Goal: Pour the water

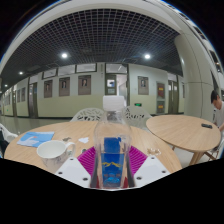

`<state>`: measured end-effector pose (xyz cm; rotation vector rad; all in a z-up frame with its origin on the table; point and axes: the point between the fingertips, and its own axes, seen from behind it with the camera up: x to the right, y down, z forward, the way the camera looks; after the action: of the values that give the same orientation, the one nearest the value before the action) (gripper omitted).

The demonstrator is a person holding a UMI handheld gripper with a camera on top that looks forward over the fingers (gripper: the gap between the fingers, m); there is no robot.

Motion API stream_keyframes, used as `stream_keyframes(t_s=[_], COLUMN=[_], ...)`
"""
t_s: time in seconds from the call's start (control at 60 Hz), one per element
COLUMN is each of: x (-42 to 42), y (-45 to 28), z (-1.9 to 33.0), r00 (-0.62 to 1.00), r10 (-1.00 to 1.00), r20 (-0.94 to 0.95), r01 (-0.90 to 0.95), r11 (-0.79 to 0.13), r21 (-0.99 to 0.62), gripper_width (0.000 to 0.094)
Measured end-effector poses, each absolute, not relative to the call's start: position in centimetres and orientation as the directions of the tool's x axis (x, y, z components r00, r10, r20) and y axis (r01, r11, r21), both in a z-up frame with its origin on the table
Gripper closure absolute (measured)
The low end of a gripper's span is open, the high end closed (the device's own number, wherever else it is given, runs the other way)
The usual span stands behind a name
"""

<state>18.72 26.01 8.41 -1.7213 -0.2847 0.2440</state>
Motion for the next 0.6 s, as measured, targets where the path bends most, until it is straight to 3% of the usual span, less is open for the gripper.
stream_keyframes(t_s=[0.05, 0.15, 0.333, 0.6], x=[18.5, 19.8, 19.2, 17.2], y=[26.0, 25.4, 18.7, 3.1], z=[8.3, 7.7, 7.5, 7.8], r00=[0.944, 0.953, 0.943, 0.903], r10=[0.329, 0.304, 0.330, 0.429], r20=[0.002, 0.005, -0.043, -0.020], r01=[0.061, 0.082, 0.063, 0.102], r11=[-0.169, -0.241, -0.304, -0.260], r21=[-0.984, -0.967, -0.951, -0.960], gripper_width=[0.0423, 0.0065, 0.0093, 0.0092])
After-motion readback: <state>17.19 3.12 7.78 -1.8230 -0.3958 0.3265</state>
